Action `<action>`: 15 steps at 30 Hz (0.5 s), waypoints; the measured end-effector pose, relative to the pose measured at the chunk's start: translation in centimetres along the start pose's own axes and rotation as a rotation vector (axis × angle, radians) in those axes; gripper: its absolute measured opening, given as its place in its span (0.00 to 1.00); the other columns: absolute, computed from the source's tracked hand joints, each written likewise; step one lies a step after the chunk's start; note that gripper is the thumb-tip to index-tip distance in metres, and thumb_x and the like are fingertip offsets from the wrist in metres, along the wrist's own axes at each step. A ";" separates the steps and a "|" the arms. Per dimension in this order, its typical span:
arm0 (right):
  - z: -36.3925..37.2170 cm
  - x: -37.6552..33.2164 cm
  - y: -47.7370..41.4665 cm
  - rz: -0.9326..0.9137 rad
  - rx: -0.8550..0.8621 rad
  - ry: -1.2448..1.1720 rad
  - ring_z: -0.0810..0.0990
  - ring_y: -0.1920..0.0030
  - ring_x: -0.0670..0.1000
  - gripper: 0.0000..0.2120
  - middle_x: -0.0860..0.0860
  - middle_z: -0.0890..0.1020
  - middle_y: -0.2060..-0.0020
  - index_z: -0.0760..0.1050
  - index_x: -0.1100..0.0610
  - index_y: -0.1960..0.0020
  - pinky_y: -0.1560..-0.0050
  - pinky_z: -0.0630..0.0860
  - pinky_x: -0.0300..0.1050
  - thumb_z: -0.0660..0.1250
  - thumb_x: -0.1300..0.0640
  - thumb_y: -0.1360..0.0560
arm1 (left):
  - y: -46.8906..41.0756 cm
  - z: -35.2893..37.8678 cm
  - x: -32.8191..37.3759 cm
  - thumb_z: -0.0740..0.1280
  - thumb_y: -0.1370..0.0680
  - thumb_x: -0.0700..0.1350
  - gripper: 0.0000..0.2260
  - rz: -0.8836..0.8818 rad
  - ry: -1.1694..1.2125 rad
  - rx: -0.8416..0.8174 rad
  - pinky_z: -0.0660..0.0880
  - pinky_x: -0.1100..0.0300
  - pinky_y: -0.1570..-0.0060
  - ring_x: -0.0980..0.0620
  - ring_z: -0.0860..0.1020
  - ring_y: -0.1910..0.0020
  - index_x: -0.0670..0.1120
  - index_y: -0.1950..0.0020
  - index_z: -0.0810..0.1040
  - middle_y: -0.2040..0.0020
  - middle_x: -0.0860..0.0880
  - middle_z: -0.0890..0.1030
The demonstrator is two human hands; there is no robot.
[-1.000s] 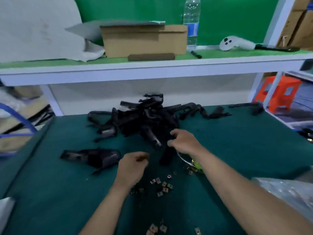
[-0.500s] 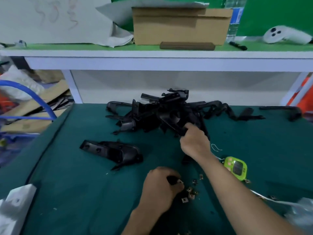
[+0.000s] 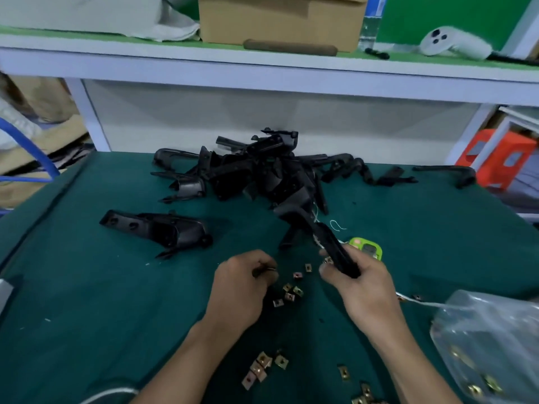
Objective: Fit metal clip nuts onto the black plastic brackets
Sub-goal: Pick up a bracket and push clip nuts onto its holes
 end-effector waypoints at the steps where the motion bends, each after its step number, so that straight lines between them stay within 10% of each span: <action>1: -0.5 0.3 0.1 0.003 0.013 0.006 0.79 0.61 0.41 0.06 0.38 0.83 0.63 0.82 0.38 0.53 0.64 0.71 0.31 0.73 0.48 0.28 | 0.0 -0.2 -0.2 0.76 0.25 0.41 0.14 -0.005 -0.001 0.015 0.70 0.78 0.58 0.72 0.78 0.55 0.61 0.60 0.82 0.59 0.74 0.80; 4: -1.3 1.5 -0.3 0.045 0.031 0.012 0.80 0.63 0.42 0.05 0.40 0.84 0.63 0.83 0.35 0.55 0.63 0.72 0.38 0.72 0.46 0.26 | -0.1 -0.7 -0.2 0.74 0.23 0.42 0.08 0.019 -0.152 0.059 0.74 0.72 0.52 0.65 0.79 0.57 0.56 0.52 0.86 0.62 0.70 0.80; 8: -1.0 2.7 -0.3 0.114 -0.019 -0.059 0.83 0.63 0.47 0.16 0.44 0.85 0.65 0.80 0.39 0.47 0.61 0.80 0.48 0.77 0.52 0.32 | 0.0 0.0 0.5 0.73 0.23 0.46 0.07 0.085 -0.238 0.021 0.71 0.61 0.36 0.56 0.76 0.38 0.53 0.47 0.87 0.43 0.57 0.84; 15: -1.2 3.8 -0.5 0.165 -0.028 -0.066 0.81 0.65 0.55 0.14 0.54 0.83 0.66 0.74 0.48 0.56 0.63 0.76 0.51 0.76 0.60 0.35 | 0.8 1.6 2.1 0.70 0.24 0.45 0.12 0.193 -0.270 -0.122 0.57 0.64 0.30 0.67 0.66 0.34 0.58 0.44 0.86 0.38 0.63 0.81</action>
Point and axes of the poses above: each hand's wrist, its own y-axis away from the middle knuckle, its own z-axis out of the palm, x = y × z, the point moved 10 cm from there along -y, towards the middle knuckle
